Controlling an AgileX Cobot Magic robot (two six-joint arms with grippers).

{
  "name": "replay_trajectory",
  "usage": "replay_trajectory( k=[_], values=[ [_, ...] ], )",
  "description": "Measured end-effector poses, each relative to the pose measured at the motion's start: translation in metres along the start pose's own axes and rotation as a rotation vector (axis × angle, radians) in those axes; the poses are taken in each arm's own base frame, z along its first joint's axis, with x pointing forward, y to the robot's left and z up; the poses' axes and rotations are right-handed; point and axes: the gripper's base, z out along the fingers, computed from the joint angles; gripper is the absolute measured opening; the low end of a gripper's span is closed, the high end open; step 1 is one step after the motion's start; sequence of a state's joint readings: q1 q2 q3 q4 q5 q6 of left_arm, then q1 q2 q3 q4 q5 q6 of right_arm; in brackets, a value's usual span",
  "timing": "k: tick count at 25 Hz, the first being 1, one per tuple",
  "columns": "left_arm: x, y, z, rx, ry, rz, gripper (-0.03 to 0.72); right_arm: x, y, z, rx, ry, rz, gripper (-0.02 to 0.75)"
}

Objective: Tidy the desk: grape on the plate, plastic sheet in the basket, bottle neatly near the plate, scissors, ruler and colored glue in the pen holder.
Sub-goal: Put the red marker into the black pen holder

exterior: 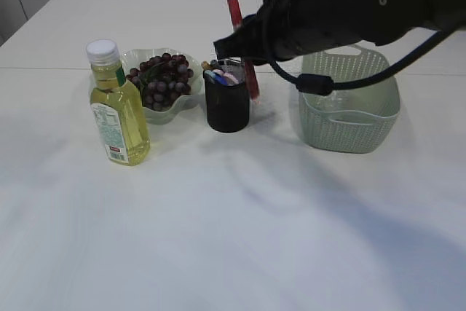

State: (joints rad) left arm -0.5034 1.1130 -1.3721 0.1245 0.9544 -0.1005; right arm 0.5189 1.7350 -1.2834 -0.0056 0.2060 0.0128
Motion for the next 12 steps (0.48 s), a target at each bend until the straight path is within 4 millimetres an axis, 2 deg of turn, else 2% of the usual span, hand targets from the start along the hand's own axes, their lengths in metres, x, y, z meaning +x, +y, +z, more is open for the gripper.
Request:
replay_trajectory(
  k=[6, 9, 12],
  values=[
    [-0.001, 0.000, 0.000, 0.001, -0.007, 0.000, 0.215, -0.026, -0.018, -0.002, 0.038, -0.277, 0.003, 0.135],
    [-0.002, 0.000, 0.000, 0.002, -0.022, 0.000, 0.215, -0.036, -0.028, 0.008, 0.059, -0.334, 0.010, 0.135],
    [-0.003, 0.000, 0.000, 0.003, -0.032, 0.000, 0.215, -0.042, -0.037, 0.026, 0.074, -0.347, 0.016, 0.135]
  ],
)
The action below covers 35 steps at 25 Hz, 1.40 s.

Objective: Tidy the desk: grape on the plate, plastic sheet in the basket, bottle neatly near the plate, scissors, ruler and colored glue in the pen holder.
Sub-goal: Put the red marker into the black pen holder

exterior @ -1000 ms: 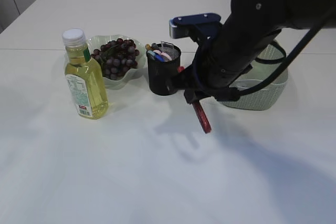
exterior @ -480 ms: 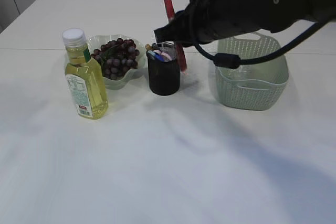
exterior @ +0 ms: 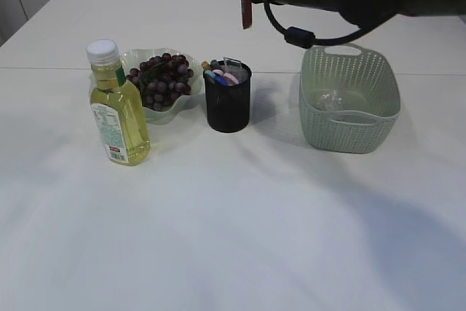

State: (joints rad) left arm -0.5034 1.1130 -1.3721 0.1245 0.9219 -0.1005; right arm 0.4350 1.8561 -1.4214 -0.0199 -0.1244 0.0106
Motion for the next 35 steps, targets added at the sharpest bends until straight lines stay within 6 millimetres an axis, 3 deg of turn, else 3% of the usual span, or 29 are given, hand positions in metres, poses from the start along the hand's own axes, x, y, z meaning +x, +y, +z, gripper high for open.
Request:
replay_trajectory(
  k=[6, 12, 20, 35],
  values=[
    [-0.001, 0.000, 0.000, 0.001, -0.006, 0.000, 0.215, 0.012, -0.002, 0.043, 0.003, -0.002, -0.003, 0.135],
    [-0.001, 0.001, 0.000, -0.015, -0.013, 0.012, 0.215, 0.036, -0.003, 0.071, 0.006, 0.030, -0.002, 0.135],
    [-0.002, 0.002, 0.000, -0.021, -0.022, 0.018, 0.215, 0.053, -0.007, 0.079, 0.012, 0.065, -0.001, 0.135],
    [-0.003, 0.002, 0.000, -0.021, -0.031, 0.019, 0.215, 0.054, -0.007, 0.080, 0.011, 0.055, -0.003, 0.135]
  ],
)
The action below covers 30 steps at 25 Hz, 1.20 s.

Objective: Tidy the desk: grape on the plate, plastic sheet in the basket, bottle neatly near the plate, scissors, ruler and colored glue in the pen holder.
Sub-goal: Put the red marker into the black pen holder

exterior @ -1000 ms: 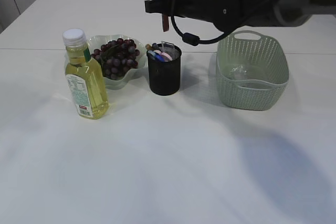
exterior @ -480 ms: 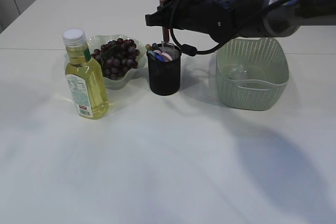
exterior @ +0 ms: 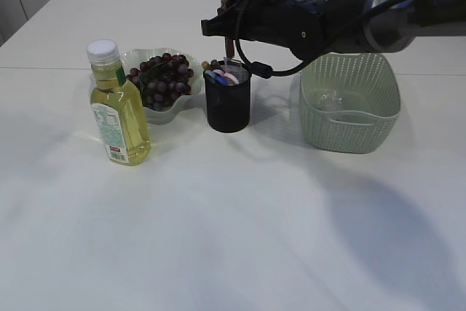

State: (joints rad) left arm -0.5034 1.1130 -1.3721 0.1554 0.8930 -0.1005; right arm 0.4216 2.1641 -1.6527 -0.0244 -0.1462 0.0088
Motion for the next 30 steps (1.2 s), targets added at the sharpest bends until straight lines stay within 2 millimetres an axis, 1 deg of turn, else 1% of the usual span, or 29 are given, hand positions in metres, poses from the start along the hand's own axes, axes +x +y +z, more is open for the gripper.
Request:
replay_trajectory(
  k=[4, 12, 14, 18, 21, 24, 26, 28, 30],
  values=[
    [-0.001, 0.000, 0.000, 0.001, -0.010, 0.000, 0.215, 0.001, 0.000, 0.000, 0.000, 0.002, 0.000, 0.139],
    [-0.001, 0.000, 0.000, 0.001, -0.015, 0.000, 0.215, 0.002, 0.000, 0.000, 0.000, 0.016, 0.000, 0.189],
    [-0.001, 0.000, 0.000, 0.001, -0.015, 0.000, 0.215, 0.002, 0.000, 0.000, 0.000, 0.020, 0.000, 0.223],
    [-0.002, 0.000, 0.000, 0.002, -0.017, 0.000, 0.215, 0.003, 0.000, 0.000, 0.001, 0.030, 0.002, 0.321],
    [-0.002, 0.000, 0.000, -0.005, -0.018, 0.006, 0.215, 0.005, 0.000, 0.000, 0.003, 0.066, 0.024, 0.353],
    [-0.002, 0.001, 0.000, -0.010, -0.020, 0.010, 0.218, -0.001, 0.000, -0.010, 0.003, 0.153, 0.032, 0.357],
    [-0.002, 0.001, 0.000, -0.010, -0.021, 0.010, 0.235, -0.015, 0.000, -0.025, 0.002, 0.208, 0.042, 0.358],
    [-0.002, 0.001, 0.000, -0.010, -0.023, 0.007, 0.283, -0.031, 0.000, -0.044, -0.002, 0.270, 0.059, 0.368],
    [-0.002, 0.001, 0.000, -0.010, -0.025, -0.001, 0.352, -0.051, 0.001, -0.067, -0.008, 0.299, 0.076, 0.396]
  ],
)
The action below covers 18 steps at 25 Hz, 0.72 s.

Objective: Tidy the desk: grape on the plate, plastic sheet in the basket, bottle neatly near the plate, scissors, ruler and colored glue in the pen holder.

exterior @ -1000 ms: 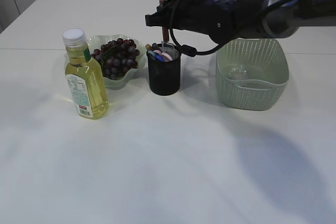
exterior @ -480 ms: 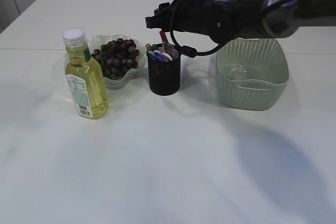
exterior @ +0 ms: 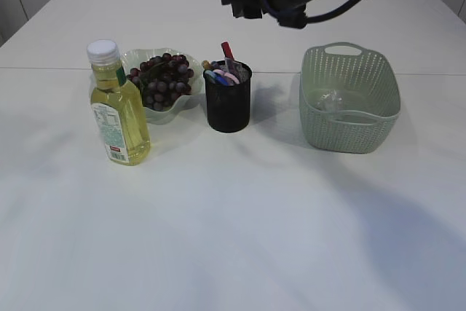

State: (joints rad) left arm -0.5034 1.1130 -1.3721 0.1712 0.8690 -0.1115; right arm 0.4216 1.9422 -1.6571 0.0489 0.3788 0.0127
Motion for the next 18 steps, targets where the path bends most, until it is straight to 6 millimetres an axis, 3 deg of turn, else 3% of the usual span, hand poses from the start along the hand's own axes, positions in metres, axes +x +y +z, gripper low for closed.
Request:
replay_trajectory(
  k=[4, 9, 12, 18],
  values=[
    [0.002, 0.000, 0.000, 0.003, 0.025, -0.060, 0.463, -0.018, 0.003, -0.051, -0.011, 0.046, 0.009, 0.473],
    [0.010, 0.001, -0.003, -0.014, 0.104, -0.095, 0.485, -0.033, 0.008, -0.113, -0.040, 0.077, 0.029, 0.492],
    [0.011, 0.003, -0.015, -0.014, 0.089, -0.102, 0.486, -0.033, 0.010, -0.145, -0.047, 0.142, 0.021, 0.492],
    [0.013, 0.003, -0.049, 0.038, 0.021, -0.082, 0.486, -0.026, 0.008, -0.178, -0.024, 0.224, -0.017, 0.492]
  ],
)
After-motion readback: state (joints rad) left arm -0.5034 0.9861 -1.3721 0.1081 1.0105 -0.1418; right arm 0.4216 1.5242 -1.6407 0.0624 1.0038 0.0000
